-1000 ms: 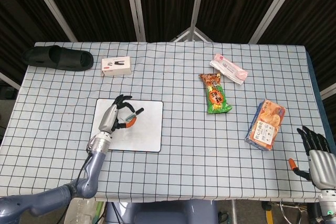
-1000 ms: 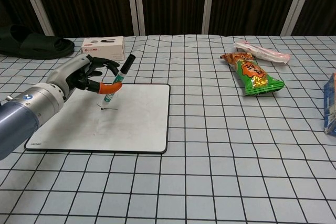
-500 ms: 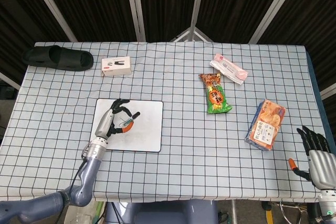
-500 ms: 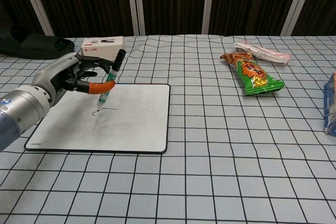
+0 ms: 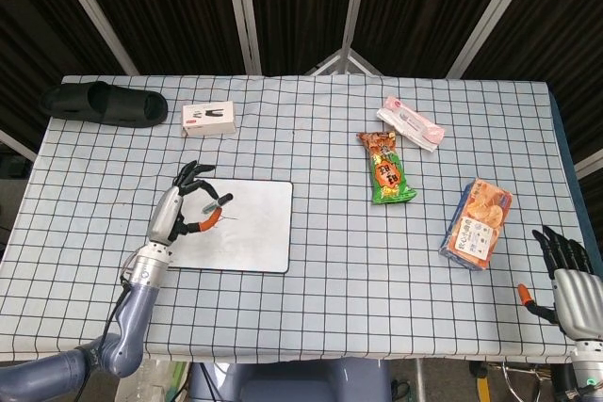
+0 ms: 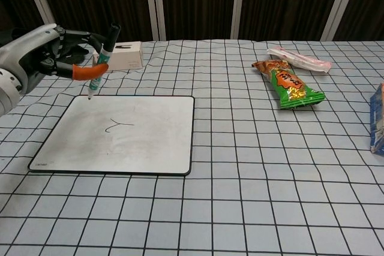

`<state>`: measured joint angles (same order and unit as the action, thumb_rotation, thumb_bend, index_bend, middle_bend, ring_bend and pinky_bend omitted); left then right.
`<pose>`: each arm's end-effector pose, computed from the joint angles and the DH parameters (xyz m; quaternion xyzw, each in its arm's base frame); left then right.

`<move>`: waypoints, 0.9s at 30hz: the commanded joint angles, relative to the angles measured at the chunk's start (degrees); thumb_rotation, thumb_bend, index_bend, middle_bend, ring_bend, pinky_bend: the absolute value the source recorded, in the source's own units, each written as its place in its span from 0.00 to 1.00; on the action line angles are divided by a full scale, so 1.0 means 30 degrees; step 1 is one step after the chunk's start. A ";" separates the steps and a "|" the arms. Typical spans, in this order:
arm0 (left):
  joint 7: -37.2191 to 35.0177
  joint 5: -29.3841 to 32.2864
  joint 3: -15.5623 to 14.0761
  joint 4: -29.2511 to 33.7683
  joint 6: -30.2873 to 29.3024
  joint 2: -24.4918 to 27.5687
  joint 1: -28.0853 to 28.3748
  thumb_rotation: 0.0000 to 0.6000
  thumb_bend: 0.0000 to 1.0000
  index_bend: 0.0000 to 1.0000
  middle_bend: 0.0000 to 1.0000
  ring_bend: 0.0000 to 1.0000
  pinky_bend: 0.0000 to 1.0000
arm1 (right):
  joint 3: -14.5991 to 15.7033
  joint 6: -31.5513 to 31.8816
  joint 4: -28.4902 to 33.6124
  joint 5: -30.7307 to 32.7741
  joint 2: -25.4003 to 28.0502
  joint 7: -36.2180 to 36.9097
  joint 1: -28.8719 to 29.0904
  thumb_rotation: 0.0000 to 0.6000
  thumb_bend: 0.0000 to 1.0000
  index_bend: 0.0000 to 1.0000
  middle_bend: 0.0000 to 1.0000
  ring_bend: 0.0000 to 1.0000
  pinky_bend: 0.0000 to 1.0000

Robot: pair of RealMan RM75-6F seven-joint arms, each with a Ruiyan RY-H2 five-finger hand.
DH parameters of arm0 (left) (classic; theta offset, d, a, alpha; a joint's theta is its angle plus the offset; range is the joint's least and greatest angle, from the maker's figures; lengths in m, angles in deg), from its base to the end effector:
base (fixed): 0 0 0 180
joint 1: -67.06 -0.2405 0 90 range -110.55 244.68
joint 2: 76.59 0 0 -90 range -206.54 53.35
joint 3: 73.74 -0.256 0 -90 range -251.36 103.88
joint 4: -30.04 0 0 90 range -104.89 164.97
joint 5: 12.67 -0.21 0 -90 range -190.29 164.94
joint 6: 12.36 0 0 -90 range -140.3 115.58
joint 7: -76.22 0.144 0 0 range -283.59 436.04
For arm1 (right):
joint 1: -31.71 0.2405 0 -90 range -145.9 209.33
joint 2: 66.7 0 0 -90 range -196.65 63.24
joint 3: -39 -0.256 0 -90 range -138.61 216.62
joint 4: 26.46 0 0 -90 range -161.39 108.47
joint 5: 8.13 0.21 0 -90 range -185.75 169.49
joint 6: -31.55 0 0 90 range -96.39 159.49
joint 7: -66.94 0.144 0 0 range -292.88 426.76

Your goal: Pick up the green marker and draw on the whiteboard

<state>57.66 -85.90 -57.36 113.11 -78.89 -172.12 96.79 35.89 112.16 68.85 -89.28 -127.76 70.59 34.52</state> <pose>-0.1673 0.3199 -0.0045 -0.4832 -0.5760 -0.5830 0.3080 -0.3259 -0.1691 0.1662 0.5600 -0.4554 0.3629 0.5893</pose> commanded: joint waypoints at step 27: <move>1.1903 0.3259 -0.2998 -0.1052 0.2796 0.2777 0.0238 1.00 0.46 0.62 0.11 0.01 0.03 | -0.0027 -0.0017 0.0179 0.0140 0.0075 -0.0154 -0.0030 1.00 0.35 0.00 0.00 0.00 0.00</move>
<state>92.97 -76.17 -66.19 109.80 -70.43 -163.81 97.55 35.82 112.11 69.41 -88.89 -127.54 70.10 34.45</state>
